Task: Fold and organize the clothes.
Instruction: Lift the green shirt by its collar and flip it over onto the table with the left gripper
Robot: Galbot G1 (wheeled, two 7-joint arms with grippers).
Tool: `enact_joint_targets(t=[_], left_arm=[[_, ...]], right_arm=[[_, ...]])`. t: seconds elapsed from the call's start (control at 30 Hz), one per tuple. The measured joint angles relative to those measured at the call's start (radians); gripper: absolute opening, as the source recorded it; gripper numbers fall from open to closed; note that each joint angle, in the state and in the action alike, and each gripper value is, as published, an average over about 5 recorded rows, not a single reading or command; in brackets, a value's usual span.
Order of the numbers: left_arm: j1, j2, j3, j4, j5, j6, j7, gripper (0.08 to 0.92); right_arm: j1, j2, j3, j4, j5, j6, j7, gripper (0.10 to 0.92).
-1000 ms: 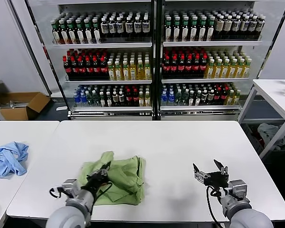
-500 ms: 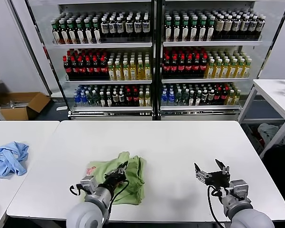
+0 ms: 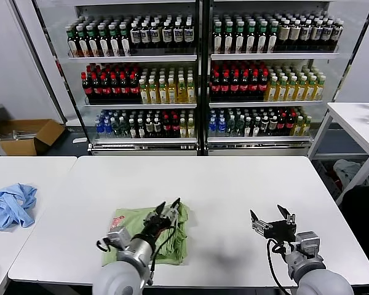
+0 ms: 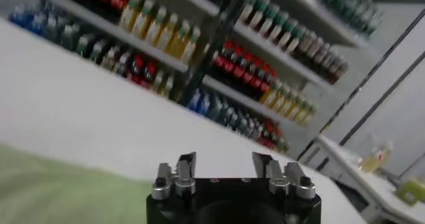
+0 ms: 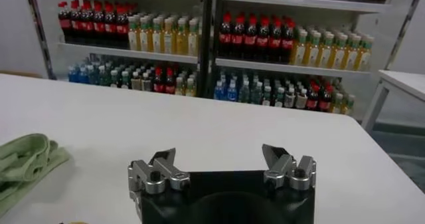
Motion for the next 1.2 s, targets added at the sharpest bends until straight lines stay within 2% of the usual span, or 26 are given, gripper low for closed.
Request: enact_joint_targets(t=[0.17, 0.3, 0.63, 1.03, 1.2], left_arm=[[0.070, 0.050, -0.107, -0.013, 0.074, -0.002, 0.021, 0.772], [0.110, 0.075, -0.179, 0.025, 0.144, 0.005, 0.044, 0.818], [0.122, 0.088, -0.257, 0.150, 0.270, 0.045, 0.104, 0.823], [0.132, 0.113, -0.293, 0.204, 0.321, 0.063, 0.155, 0.820], [0.127, 0.108, -0.285, 0.211, 0.323, 0.065, 0.177, 0.722]], right_arm=[[0.013, 0.000, -0.012, -0.009, 0.000, 0.000, -0.004, 0.823], [0.020, 0.000, -0.018, -0.012, 0.000, 0.001, -0.006, 0.823], [0.024, 0.001, -0.021, -0.020, 0.000, 0.002, -0.008, 0.823], [0.031, 0.010, -0.037, -0.027, 0.000, 0.002, -0.009, 0.823], [0.025, 0.007, -0.029, -0.021, 0.001, 0.002, -0.009, 0.823]])
